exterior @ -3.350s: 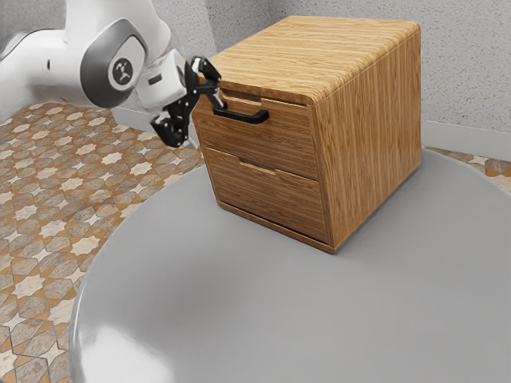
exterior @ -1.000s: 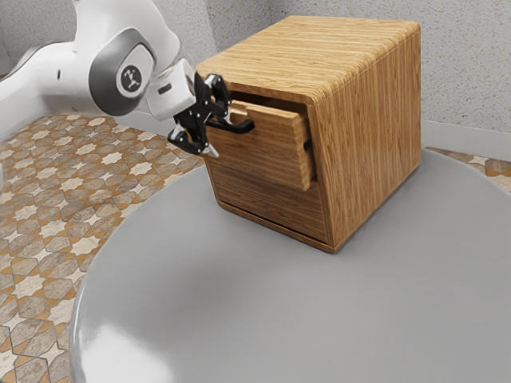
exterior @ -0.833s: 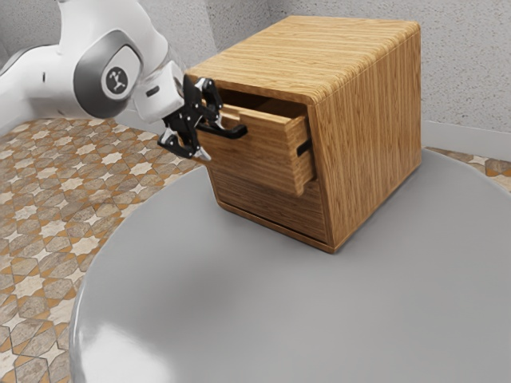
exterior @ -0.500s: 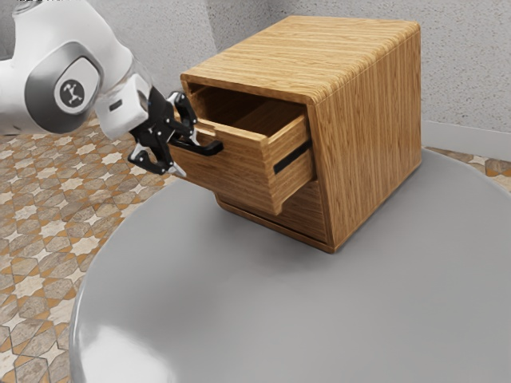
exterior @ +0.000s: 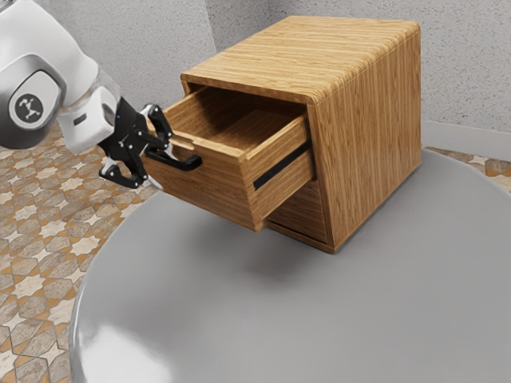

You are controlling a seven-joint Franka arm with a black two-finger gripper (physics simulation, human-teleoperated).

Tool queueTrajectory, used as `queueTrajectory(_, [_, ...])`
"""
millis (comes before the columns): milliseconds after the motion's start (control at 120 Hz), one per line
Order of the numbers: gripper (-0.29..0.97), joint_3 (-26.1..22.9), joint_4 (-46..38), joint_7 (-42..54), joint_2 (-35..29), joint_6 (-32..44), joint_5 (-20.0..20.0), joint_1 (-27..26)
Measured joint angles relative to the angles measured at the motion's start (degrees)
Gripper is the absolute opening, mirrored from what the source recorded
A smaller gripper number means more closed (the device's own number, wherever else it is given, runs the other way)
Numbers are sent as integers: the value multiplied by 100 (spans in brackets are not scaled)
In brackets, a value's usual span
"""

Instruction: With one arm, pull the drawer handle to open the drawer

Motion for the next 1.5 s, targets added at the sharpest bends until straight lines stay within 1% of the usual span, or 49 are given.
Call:
queueTrajectory(142, [32,-1,-210,4,-177,-1,42,11])
queueTrajectory(325, [29,-13,-374,8,-388,-3,89,24])
queueTrajectory(550, [31,-26,-393,12,-413,-8,102,28])
queueTrajectory(708, [29,-43,-536,13,-578,-8,104,42])
queueTrajectory(933, [31,-67,-746,17,-824,-11,105,106])
queueTrajectory(1333, [31,-79,-782,19,-852,-15,105,124])
queueTrajectory(1500, [42,-80,-775,22,-856,-19,106,124])
